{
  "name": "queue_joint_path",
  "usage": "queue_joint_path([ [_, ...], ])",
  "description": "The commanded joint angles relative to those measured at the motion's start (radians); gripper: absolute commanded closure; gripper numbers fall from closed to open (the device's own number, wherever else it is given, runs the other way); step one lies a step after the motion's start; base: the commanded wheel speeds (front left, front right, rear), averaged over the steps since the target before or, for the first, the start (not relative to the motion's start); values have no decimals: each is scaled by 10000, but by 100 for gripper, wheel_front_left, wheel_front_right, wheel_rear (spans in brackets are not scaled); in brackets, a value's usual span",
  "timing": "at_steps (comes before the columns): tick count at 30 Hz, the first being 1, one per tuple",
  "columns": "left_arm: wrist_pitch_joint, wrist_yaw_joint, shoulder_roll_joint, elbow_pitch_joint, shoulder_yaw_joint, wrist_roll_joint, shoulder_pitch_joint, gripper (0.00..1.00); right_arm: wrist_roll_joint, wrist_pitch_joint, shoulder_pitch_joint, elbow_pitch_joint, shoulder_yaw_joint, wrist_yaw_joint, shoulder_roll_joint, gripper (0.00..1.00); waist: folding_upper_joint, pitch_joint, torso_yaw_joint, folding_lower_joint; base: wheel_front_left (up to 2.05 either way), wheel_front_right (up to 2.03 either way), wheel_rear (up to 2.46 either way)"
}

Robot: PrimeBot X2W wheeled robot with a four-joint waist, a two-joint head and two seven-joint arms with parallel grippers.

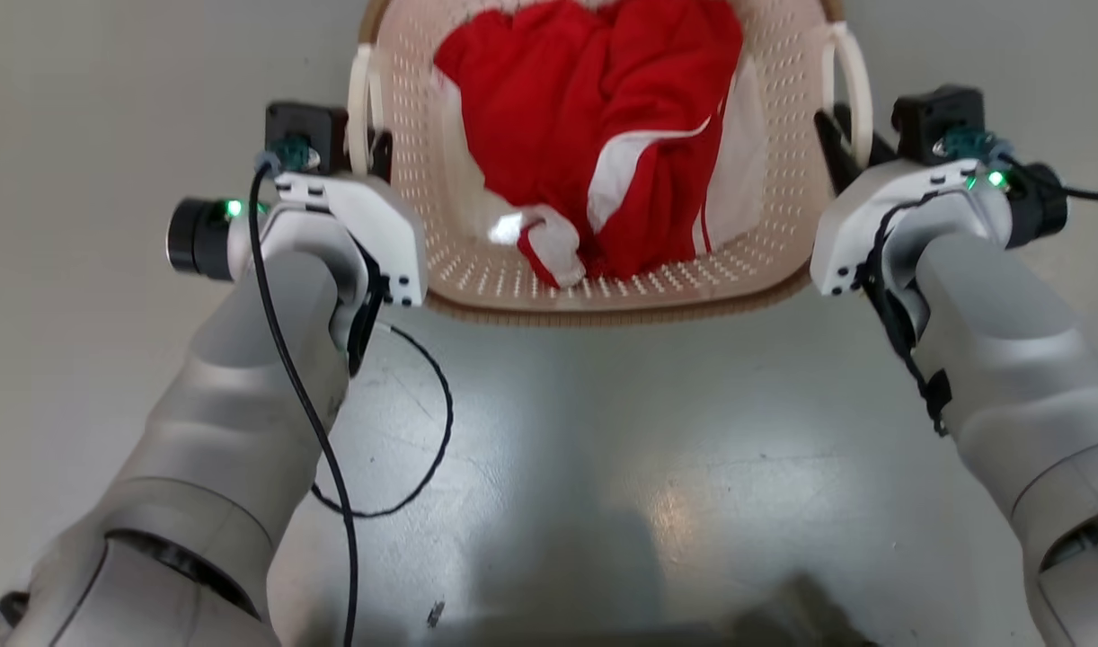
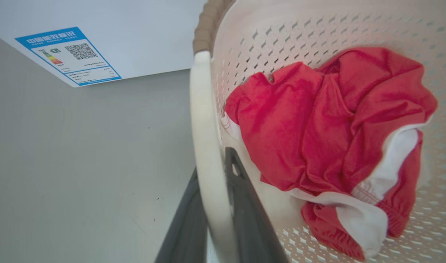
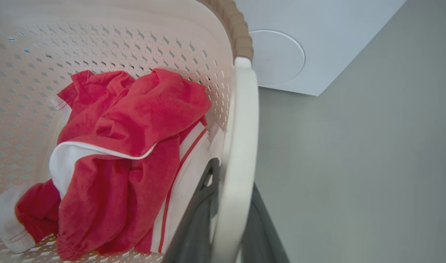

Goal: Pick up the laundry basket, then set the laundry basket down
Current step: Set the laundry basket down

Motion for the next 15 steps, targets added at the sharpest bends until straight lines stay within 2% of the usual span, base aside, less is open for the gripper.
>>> queue_joint_path([
  [1,-145,45,316,-242,125,255,-310,100,-315,-171,110,-119,14,77,47,100,0,386,49,0,0,0,0],
  [15,-162,271,539,-1536,884,843,-78,100,-1238,-213,-74,-118,-916,77,-94,100,0,933,226,0,0,0,0],
])
